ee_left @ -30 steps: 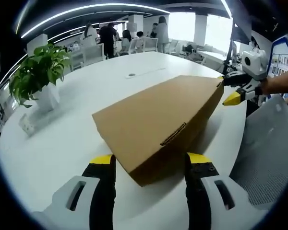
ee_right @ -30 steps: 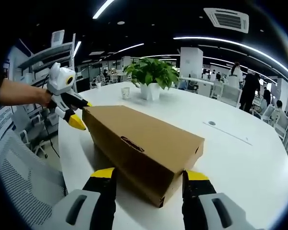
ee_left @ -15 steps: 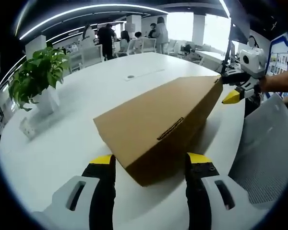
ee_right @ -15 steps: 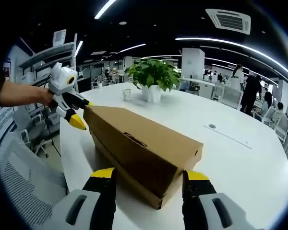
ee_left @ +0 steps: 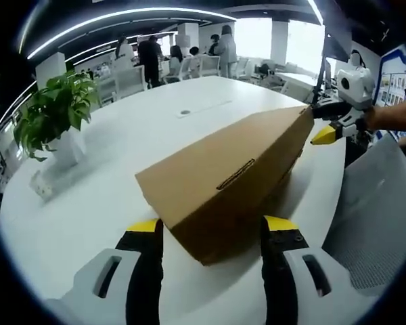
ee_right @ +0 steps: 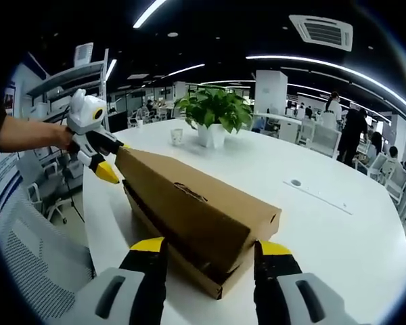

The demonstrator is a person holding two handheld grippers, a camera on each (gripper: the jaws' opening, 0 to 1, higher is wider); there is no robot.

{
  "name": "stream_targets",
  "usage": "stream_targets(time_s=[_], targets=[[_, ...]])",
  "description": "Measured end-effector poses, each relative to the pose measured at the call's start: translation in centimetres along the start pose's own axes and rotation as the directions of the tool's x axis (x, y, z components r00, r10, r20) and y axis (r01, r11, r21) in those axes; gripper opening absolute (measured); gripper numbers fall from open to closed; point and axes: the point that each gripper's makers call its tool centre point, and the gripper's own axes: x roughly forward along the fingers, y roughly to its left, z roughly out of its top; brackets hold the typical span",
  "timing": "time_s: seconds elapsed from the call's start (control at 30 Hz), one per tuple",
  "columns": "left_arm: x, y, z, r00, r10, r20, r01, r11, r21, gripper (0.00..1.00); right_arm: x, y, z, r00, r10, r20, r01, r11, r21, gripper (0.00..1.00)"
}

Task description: Operate the shoe box by opening the lid, removing the specified soft item, and placing it in the target area until the item is outside and the box remains undamaged.

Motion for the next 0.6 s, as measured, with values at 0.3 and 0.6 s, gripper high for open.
stream_targets(time_s=[0.3,0.6], targets=[[-0.4,0.3,0.8,1.0,0.008,0.017,-0.008,1.0,0.002,0.57,-0.2,-0.4,0.9,1.0,-0.012,0.019,0.012,1.0,-0.004,0.45],[-0.7,0.6,1.6,0.999,0.022,0.042,-0.022,1.0,0.003,0.55,-0.3,-0.8,1.7,0.999,-0.018,0.036,0.018,1.0,-0.011,0.44]])
